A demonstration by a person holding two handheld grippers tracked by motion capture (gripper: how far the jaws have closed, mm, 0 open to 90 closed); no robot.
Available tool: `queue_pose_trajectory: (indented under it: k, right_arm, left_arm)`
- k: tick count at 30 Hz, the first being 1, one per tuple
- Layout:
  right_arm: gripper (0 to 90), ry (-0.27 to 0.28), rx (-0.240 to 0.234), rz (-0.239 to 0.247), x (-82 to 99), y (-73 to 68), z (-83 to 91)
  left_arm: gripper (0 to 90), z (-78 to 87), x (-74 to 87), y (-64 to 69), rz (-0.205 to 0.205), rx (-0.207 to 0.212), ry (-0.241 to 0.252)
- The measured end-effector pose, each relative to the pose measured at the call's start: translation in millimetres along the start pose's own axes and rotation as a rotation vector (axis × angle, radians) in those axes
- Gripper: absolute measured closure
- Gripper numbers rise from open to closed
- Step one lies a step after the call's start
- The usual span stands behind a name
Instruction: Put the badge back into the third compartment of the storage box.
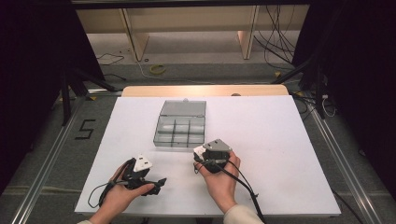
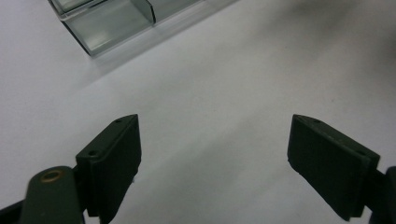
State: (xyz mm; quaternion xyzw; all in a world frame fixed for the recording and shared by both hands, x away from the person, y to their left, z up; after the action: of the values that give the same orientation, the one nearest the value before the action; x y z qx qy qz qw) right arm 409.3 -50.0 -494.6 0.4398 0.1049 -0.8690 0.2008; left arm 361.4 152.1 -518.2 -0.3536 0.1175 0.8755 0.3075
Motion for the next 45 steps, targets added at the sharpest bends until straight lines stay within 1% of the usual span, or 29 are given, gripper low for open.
queue_pose_trajectory:
  k: [9, 24, 38, 45]
  right_arm:
    - [33.9, 0.014, -0.002, 0.0, -8.3, 1.6, -0.5]
    - [33.9, 0.02, -0.011, 0.005, -20.4, 1.9, -3.0]
    - [33.9, 0.025, -0.008, 0.003, -26.8, 5.7, -8.7]
    - [33.9, 0.033, -0.014, 0.003, -31.9, 4.5, -12.2]
  left_arm:
    - [17.1, -0.4, 0.1, -0.1, 0.001, 0.001, -0.001]
    - [17.2, -0.4, -0.3, 0.0, 0.0, 0.001, 0.003]
    - [17.2, -0.7, -0.5, 0.1, -0.002, 0.002, 0.004]
    - [17.3, -0.7, -0.5, 0.4, -0.002, 0.002, 0.003]
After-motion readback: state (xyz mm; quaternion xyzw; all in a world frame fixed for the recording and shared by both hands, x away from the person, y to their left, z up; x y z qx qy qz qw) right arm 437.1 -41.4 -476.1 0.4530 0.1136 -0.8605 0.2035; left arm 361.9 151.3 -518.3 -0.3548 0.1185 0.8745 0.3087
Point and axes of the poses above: each handheld gripper's, and its own axes: z roughly backward along the jaws, x roughly out of its underside, y roughly to its right, the point moved 7 cm from there along -z, roughly forward along the jaws
